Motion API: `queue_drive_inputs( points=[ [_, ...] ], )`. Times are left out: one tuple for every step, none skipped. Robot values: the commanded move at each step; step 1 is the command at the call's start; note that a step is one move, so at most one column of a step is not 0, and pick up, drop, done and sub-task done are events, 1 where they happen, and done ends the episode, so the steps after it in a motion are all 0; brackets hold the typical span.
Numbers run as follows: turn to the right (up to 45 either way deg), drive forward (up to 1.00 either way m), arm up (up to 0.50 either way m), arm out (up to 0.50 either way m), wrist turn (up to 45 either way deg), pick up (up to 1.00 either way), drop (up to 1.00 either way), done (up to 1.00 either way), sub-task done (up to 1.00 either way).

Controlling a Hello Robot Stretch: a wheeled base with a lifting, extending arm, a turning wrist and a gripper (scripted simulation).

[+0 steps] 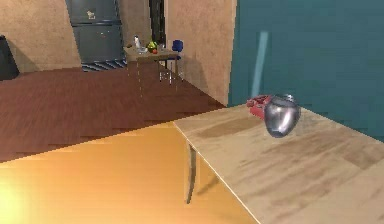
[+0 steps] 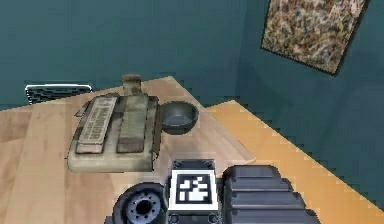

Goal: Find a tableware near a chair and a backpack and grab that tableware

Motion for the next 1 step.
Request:
queue_drive_inputs(
  points=[
    [0.0,0.0,0.0,0.46,0.0,0.0,0.0,0.0,0.0]
  ],
)
